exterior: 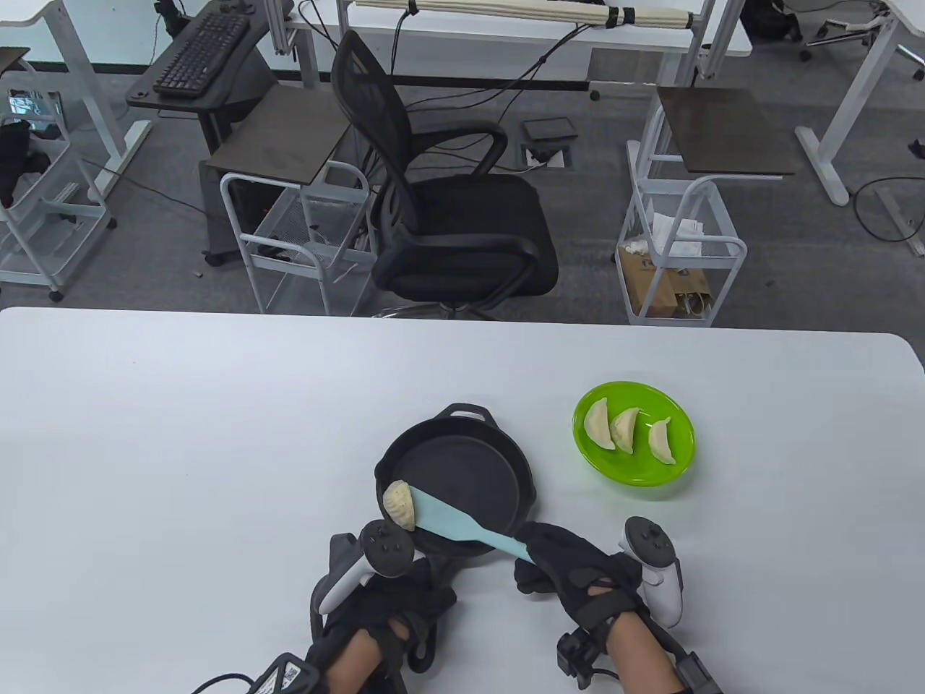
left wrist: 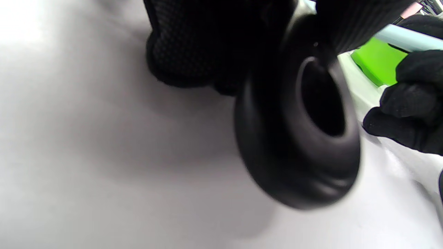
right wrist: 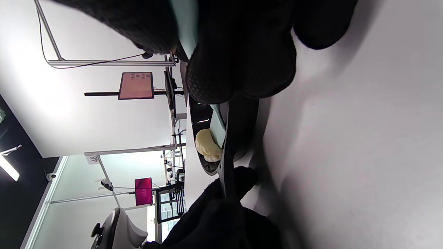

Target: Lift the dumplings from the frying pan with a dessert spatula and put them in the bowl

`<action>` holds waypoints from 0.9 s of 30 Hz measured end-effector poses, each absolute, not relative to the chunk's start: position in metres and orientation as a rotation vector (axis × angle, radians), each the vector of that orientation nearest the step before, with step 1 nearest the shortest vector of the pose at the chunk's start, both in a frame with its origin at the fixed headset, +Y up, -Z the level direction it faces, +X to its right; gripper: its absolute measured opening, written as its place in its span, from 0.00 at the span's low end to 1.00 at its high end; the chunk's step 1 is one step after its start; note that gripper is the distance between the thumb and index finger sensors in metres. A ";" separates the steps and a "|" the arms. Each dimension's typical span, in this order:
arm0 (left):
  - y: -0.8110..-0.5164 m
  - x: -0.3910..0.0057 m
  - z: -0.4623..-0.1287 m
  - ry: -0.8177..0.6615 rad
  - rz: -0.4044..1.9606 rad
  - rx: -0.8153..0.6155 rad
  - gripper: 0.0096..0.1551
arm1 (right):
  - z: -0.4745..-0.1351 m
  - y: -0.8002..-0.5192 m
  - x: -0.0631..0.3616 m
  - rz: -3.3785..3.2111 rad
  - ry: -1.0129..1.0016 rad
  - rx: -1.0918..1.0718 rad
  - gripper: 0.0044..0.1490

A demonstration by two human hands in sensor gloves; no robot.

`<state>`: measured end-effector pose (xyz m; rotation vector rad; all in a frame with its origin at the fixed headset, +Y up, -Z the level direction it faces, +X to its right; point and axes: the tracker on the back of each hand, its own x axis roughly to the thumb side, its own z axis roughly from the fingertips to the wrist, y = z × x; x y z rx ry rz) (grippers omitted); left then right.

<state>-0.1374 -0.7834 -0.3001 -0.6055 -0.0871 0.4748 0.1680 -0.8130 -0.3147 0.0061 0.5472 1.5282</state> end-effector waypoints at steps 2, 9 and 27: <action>-0.783 -0.137 -0.300 -0.087 0.476 -0.605 0.47 | -0.314 -0.815 0.168 1.497 0.550 -0.008 0.30; -0.784 -0.137 -0.300 -0.087 0.476 -0.605 0.47 | -0.314 -0.817 0.170 1.451 0.551 -0.027 0.30; -0.784 -0.138 -0.300 -0.087 0.477 -0.604 0.47 | -0.305 -0.803 0.182 1.335 0.310 -0.106 0.35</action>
